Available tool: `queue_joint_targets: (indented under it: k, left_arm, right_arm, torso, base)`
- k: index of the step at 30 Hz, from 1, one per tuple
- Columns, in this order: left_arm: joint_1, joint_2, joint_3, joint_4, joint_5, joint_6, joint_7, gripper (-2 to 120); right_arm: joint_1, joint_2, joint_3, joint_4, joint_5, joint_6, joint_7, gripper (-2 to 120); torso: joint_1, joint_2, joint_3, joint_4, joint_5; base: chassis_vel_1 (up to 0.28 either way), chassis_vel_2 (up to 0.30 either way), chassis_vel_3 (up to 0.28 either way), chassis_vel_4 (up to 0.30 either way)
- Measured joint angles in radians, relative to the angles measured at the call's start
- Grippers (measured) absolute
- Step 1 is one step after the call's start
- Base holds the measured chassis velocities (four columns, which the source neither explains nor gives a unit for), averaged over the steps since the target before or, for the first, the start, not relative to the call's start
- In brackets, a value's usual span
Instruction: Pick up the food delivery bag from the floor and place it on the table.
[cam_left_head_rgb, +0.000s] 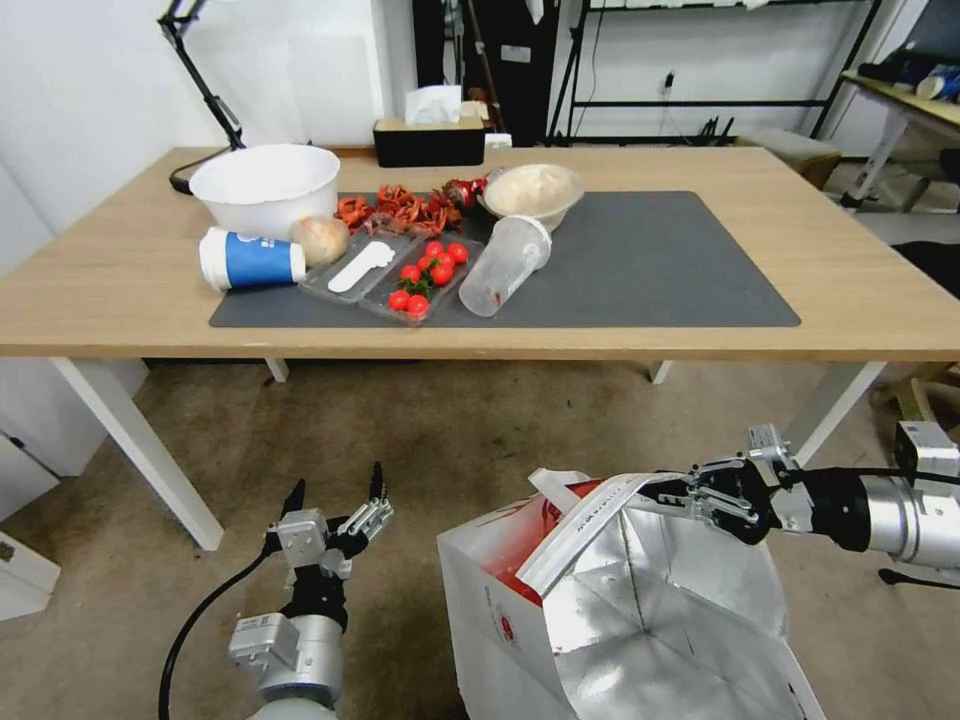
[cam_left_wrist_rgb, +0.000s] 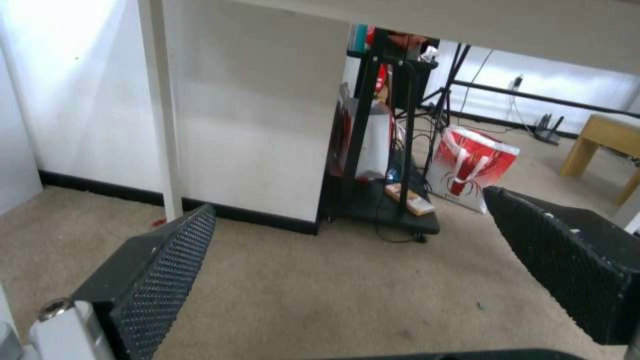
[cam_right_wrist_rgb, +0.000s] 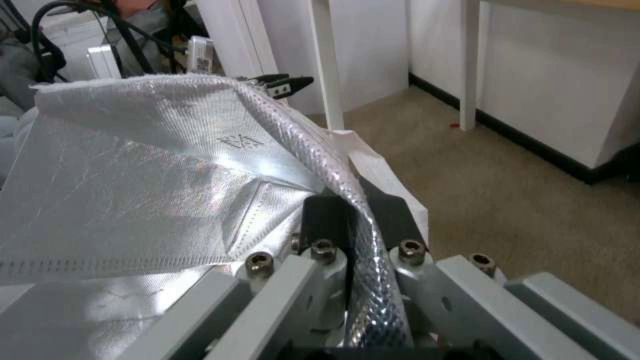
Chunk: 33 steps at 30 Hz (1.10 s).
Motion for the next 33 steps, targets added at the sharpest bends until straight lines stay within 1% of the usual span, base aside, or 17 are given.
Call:
queue_joint_targets:
  k: [3,8,18,33]
  left_arm:
    - [0.001,-0.001,0.0,0.0,0.001,0.0,0.0,100]
    - [0.001,-0.002,0.0,0.0,0.002,-0.001,0.0,100]
    - [0.001,-0.003,0.0,0.0,0.002,-0.002,0.0,100]
    - [-0.001,-0.003,0.0,0.001,0.002,-0.002,0.001,100]
  right_arm:
    - [0.0,0.0,0.0,-0.001,0.0,0.0,0.0,0]
    - [0.0,0.001,-0.002,-0.001,-0.001,0.0,-0.001,0]
    - [0.0,0.002,-0.004,-0.001,-0.003,0.001,-0.005,0]
    - [0.001,0.004,-0.006,-0.003,-0.005,0.001,-0.009,0]
  torso:
    - [0.007,0.017,0.011,0.0,0.0]
    - [0.013,0.033,0.02,0.0,0.0]
    - [0.031,0.079,0.049,0.0,0.0]
    - [0.055,0.139,0.084,0.0,0.0001]
  base:
    - [0.0,0.0,0.0,0.0]
    - [0.0,0.0,0.0,0.0]
    - [0.0,0.0,0.0,0.0]
    - [0.0,0.0,0.0,0.0]
